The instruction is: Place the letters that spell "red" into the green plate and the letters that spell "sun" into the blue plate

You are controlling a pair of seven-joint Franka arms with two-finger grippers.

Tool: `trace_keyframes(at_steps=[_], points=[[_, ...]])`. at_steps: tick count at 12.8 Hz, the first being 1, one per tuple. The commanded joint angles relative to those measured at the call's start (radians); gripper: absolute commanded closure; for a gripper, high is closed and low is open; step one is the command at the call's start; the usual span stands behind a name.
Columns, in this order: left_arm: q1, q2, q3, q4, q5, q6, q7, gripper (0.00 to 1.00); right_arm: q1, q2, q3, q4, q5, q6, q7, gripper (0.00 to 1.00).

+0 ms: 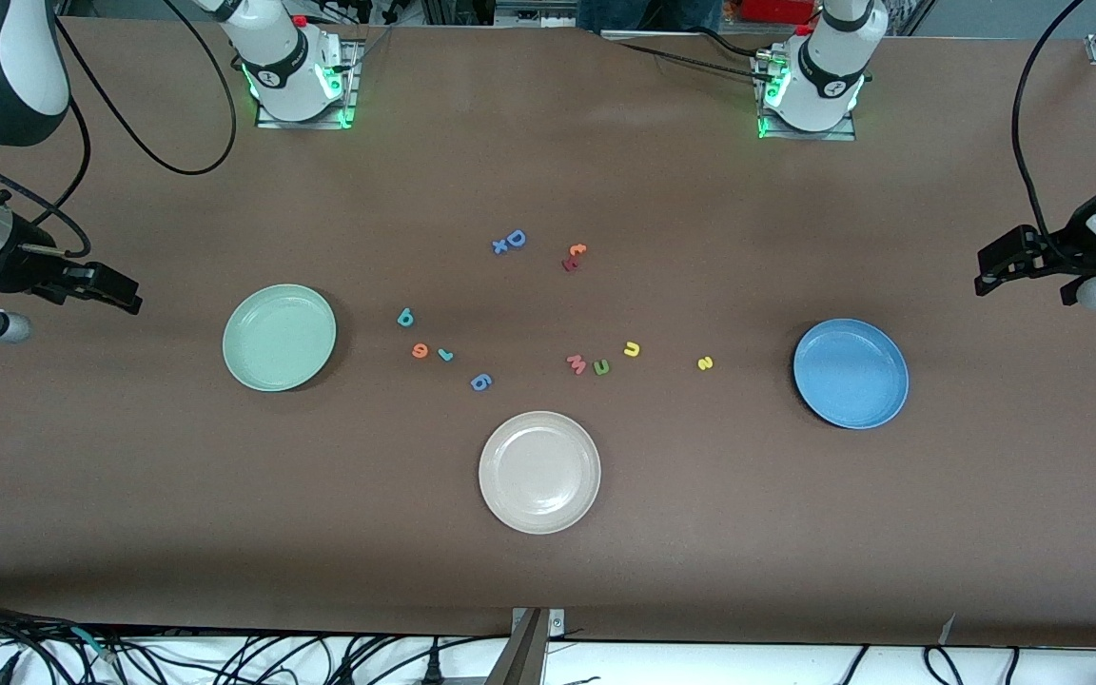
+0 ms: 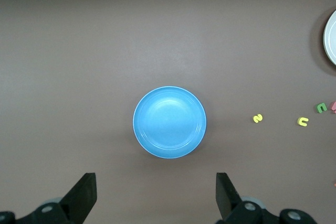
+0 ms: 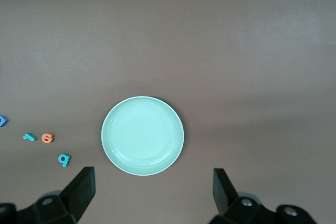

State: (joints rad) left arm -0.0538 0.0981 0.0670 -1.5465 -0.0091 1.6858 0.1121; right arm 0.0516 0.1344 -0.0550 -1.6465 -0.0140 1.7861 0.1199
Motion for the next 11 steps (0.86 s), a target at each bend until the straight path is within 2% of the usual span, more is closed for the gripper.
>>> trace_keyframes(at_steps=[1, 11], points=[[-0.001, -0.006, 0.005, 0.008, 0.024, -0.015, 0.024, 0.0, -0.001, -0.018, -0.003, -0.021, 0.019, 0.01, -0.014, 0.01], [0.028, -0.003, 0.007, 0.008, 0.017, -0.026, 0.067, 0.0, -0.004, -0.019, -0.003, -0.01, 0.019, 0.01, -0.014, 0.0]])
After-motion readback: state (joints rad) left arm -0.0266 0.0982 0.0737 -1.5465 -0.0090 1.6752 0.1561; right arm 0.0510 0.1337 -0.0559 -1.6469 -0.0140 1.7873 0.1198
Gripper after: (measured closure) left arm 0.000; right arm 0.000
